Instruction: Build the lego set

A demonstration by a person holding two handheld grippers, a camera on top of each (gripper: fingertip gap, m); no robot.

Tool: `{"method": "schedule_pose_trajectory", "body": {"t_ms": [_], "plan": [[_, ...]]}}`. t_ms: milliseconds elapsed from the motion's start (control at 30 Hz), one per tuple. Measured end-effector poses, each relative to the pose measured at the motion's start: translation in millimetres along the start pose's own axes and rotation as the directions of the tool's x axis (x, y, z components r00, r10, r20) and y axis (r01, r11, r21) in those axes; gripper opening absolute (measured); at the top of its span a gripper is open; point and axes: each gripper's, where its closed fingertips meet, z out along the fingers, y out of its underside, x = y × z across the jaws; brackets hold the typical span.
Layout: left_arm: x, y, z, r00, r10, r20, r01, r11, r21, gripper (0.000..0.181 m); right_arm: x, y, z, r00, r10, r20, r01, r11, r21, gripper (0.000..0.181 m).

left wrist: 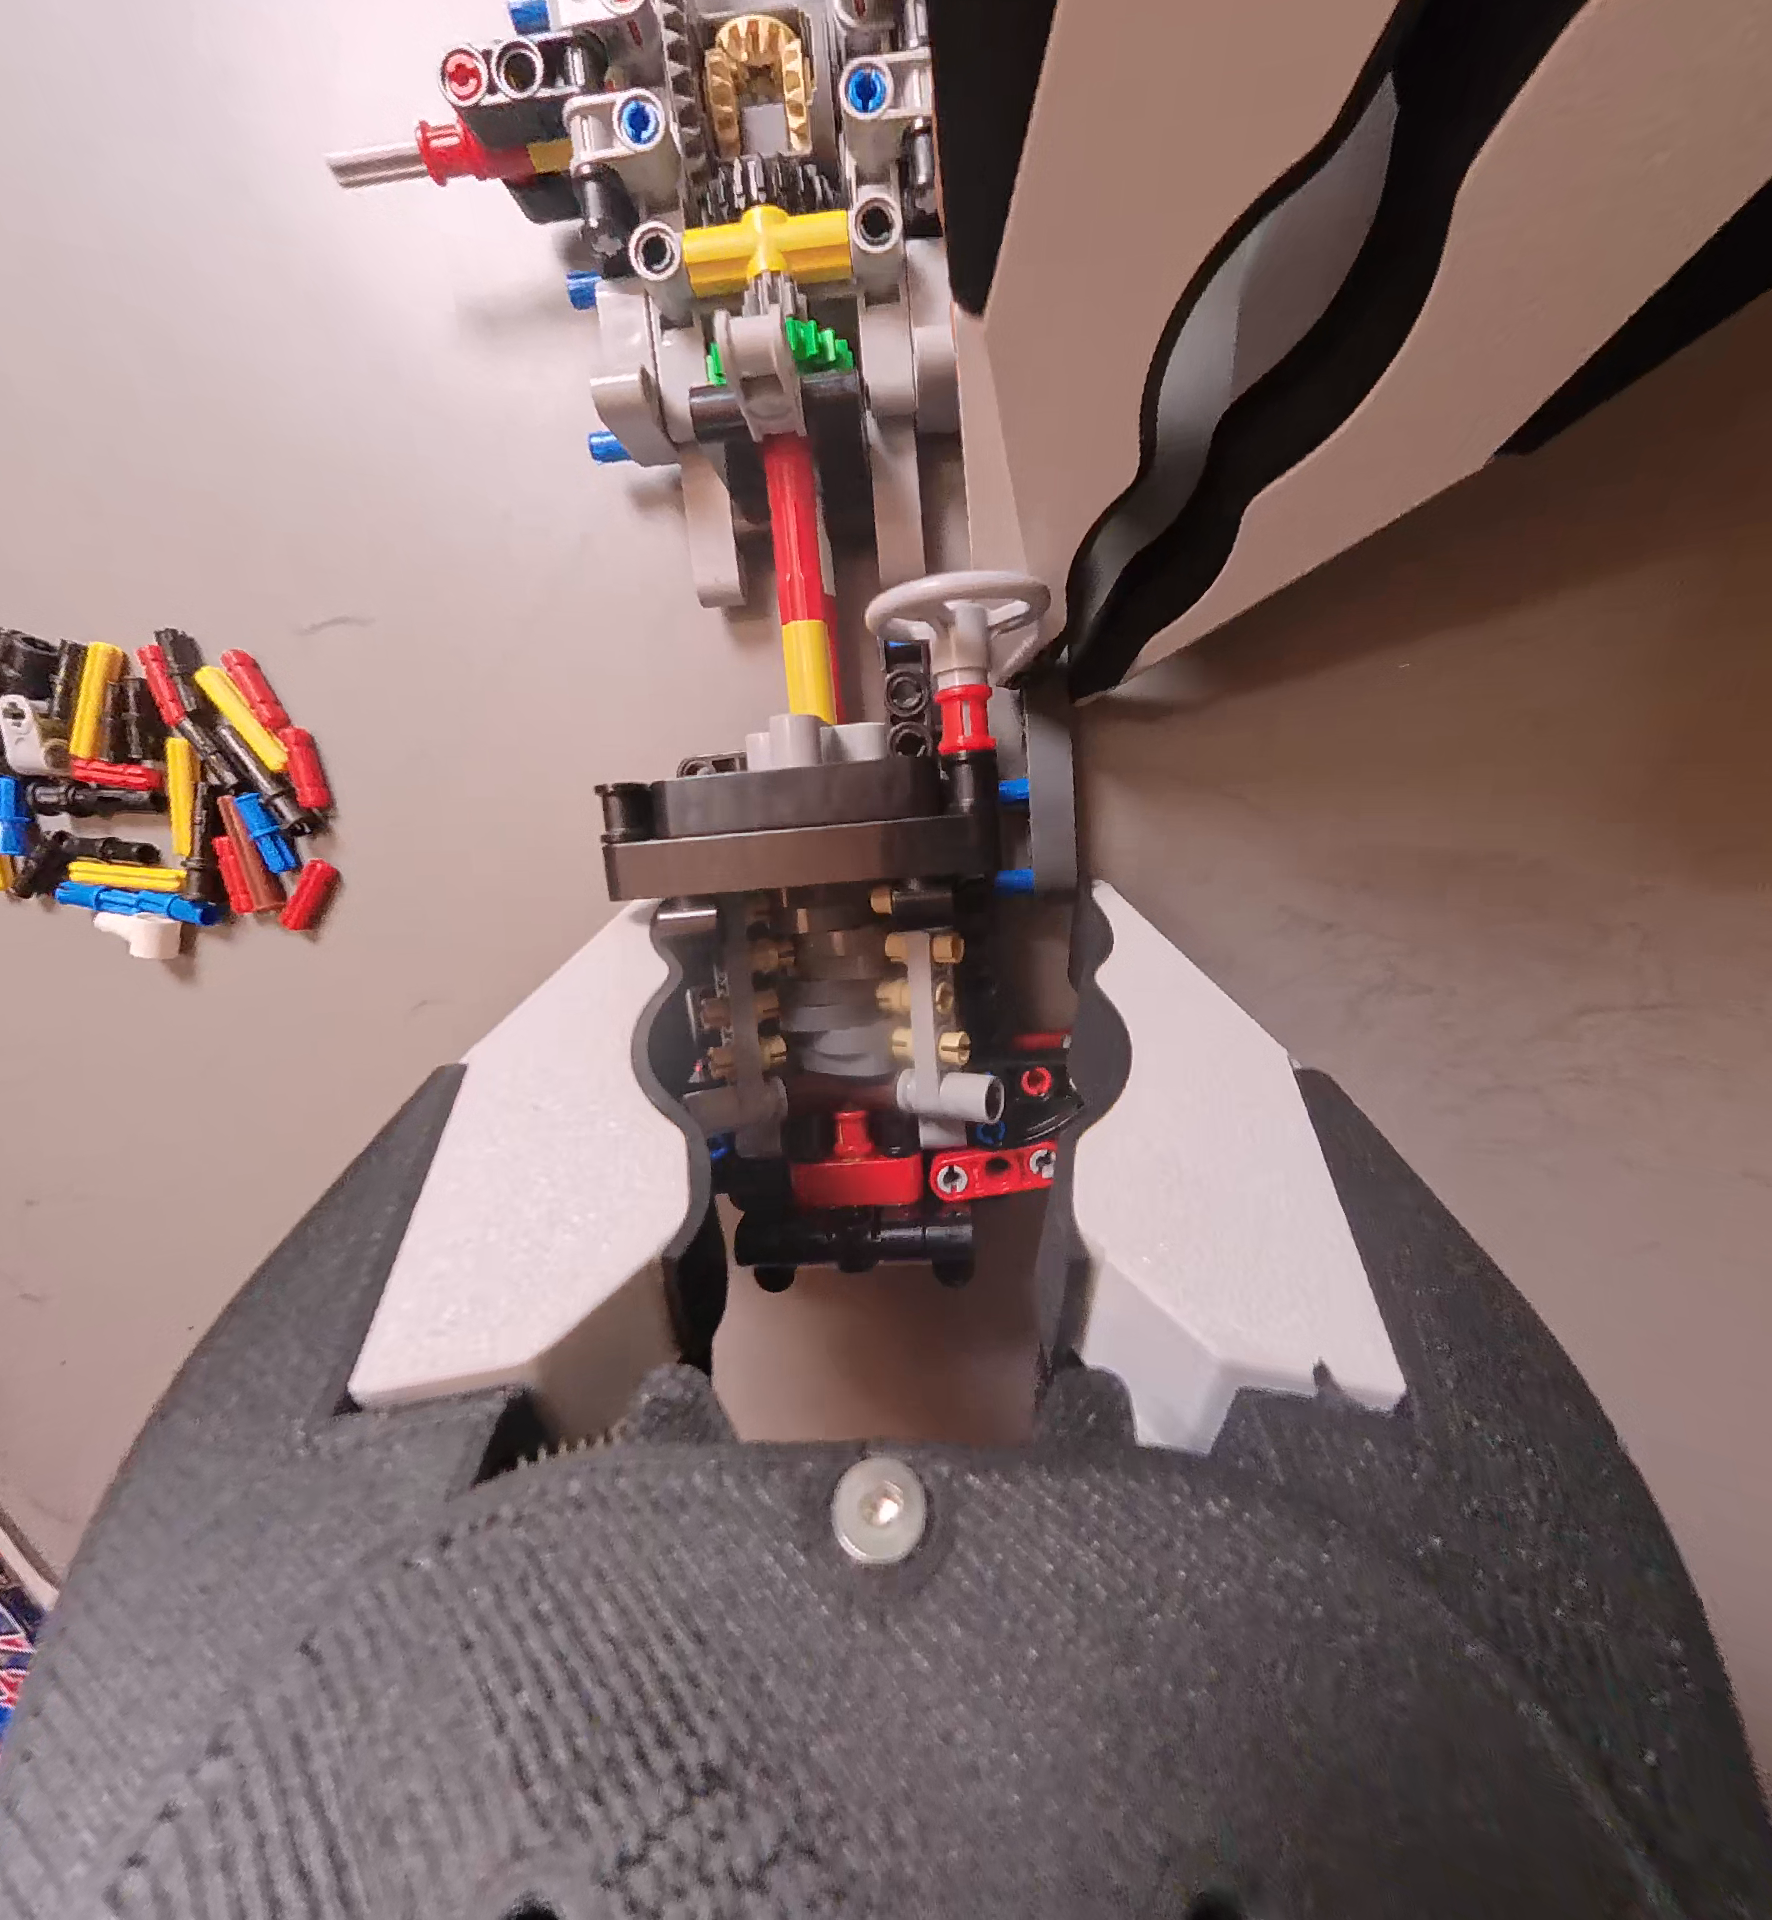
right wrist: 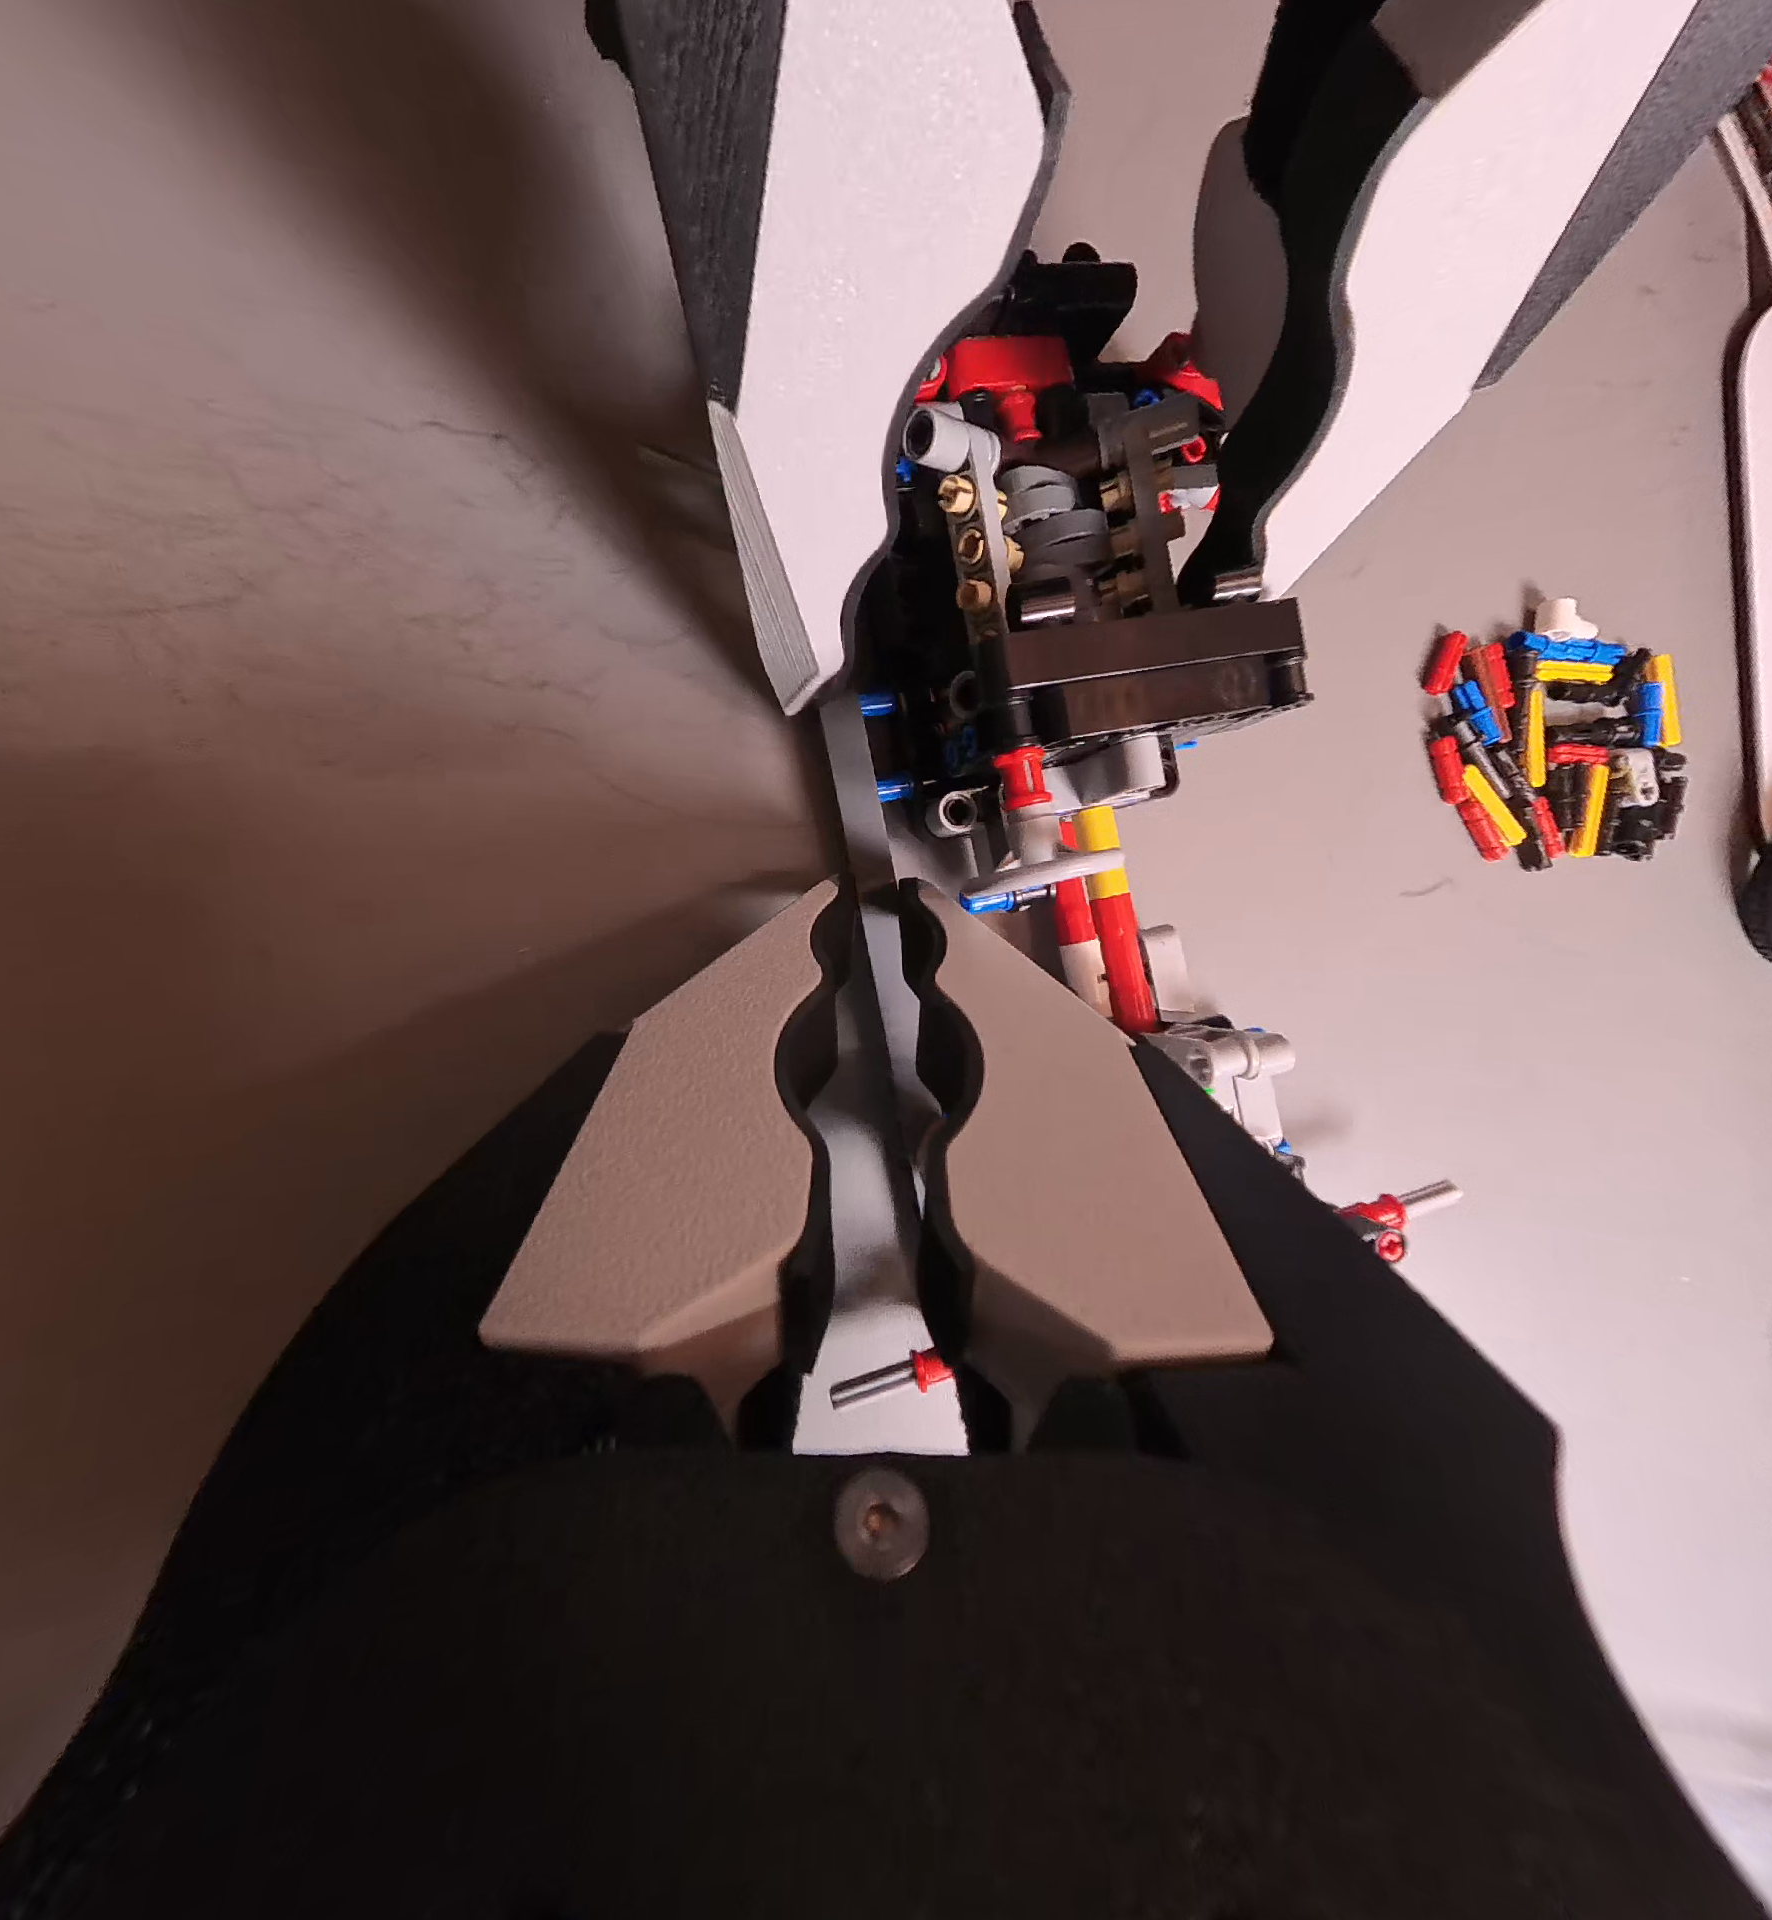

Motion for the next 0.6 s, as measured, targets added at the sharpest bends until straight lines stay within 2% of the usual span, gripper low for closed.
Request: {"method": "schedule_pose_trajectory", "body": {"t_ms": [33, 167, 467, 600], "plan": [[-0.1, 0.6, -0.4, 1.000, 0.011, -0.001, -0.011, 1.000, -0.001, 0.071, 0.1, 0.0, 0.0, 1.000, 0.002, 0.000, -0.002, 1.000, 0.003, 0.005], [0.0, 2.5, -2.0, 0.998, 0.057, 0.001, -0.057, 0.998, -0.016, 0.071, 0.5, 0.9, 0.4, 1.000, 0.020, -0.010, -0.020, 1.000, -0.002, 0.005], [-6.5, -2.1, 1.0, 1.000, -0.029, -0.011, 0.029, 0.999, 0.014, 0.072, 4.7, -3.0, 2.6, 0.997, 0.030, -0.072, -0.028, 0.999, 0.020, 0.004], [-8.5, -2.3, 1.7, 1.000, -0.013, 0.002, 0.013, 1.000, 0.002, 0.072, 5.6, -2.9, 3.7, 0.996, 0.042, -0.082, -0.040, 0.999, 0.019, 0.004]]}}
